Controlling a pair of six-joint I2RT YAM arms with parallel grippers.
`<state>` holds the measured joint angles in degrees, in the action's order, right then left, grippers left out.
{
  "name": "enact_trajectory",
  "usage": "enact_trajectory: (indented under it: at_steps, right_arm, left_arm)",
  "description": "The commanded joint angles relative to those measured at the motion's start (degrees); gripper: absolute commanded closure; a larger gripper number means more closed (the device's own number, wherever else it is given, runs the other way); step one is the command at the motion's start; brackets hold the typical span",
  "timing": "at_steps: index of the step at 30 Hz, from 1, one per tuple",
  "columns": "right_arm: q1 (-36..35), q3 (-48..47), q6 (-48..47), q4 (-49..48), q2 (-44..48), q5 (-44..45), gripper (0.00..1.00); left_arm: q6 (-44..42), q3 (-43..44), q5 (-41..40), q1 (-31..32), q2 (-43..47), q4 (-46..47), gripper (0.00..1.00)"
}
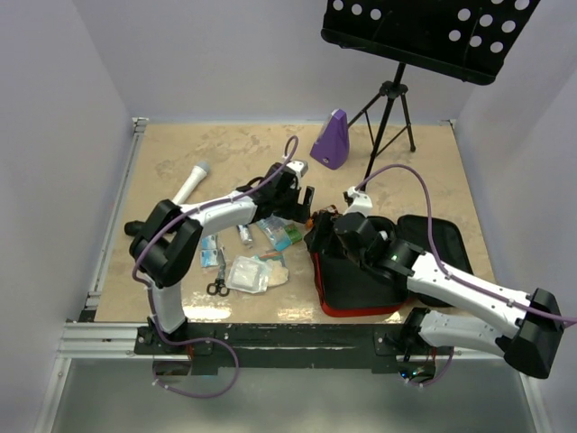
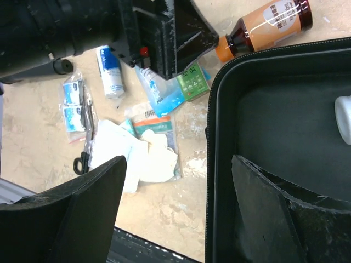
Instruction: Organize the medicine kit
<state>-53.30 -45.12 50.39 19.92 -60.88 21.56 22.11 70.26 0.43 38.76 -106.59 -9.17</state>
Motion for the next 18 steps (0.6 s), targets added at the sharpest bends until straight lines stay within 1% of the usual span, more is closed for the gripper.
enact_trajectory:
  at_steps: [1, 4, 8, 12, 18]
  right_arm:
    - [-0.05, -2.51, -1.52, 2.22, 2.43, 1.29, 0.18]
    - [-0.05, -3.48, -1.87, 2.84, 3.92, 1.55, 0.17]
    - [-0.05, -4.97, -2.49, 4.07, 6.38, 1.99, 0.17]
    - [-0.05, -6.47, -3.11, 6.0, 7.97, 3.48, 0.16]
    - [-0.05, -7.7, -3.9, 7.41, 10.17, 4.89, 0.16]
  left_arm:
    - [-5.14, 5.23, 3.88, 0.44, -2.22, 3.89, 0.1]
    - [-6.2, 8.74, 5.11, 1.05, -4.33, 4.51, 0.07]
    - [-9.01, 13.23, 6.08, 2.63, -7.31, 4.34, 0.0]
    - [-11.91, 17.89, 5.55, 3.77, -12.23, 0.91, 0.0]
    - [-15.42, 22.02, 5.38, 5.0, -17.59, -3.83, 0.0]
